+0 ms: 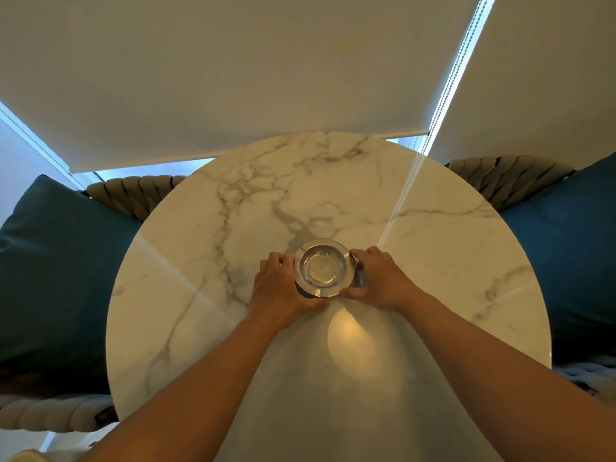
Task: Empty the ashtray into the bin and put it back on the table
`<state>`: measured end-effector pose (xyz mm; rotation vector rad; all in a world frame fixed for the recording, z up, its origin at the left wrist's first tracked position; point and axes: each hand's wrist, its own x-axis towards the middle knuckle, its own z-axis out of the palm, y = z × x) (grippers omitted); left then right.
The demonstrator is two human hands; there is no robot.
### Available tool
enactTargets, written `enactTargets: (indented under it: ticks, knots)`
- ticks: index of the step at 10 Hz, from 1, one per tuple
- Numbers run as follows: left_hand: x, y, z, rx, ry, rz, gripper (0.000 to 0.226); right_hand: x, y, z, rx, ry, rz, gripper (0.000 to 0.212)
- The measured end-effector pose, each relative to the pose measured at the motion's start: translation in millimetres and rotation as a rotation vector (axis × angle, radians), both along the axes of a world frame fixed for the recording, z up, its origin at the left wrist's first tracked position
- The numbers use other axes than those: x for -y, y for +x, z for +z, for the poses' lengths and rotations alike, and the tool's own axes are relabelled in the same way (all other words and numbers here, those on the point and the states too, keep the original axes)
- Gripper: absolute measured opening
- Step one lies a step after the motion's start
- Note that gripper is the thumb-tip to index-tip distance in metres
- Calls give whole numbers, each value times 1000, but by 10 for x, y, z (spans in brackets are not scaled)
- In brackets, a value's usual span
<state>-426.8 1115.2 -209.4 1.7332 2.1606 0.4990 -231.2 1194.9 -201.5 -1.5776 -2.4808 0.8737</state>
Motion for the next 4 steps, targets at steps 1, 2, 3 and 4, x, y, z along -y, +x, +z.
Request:
enactTargets:
  ticks: [1, 2, 3, 4]
  knots:
    - [11, -5, 3, 3, 1, 8, 98, -5, 10, 2, 3, 7, 16, 71]
    - [49, -12, 19, 29, -3, 13, 100, 25, 43, -4, -4, 4, 10, 66]
    - [125, -25, 74, 80, 0, 7, 97, 102, 76, 26, -26, -5, -1, 71]
    - [177, -55, 162, 112, -66, -43, 77, 158, 95, 115, -49, -34, -28, 70]
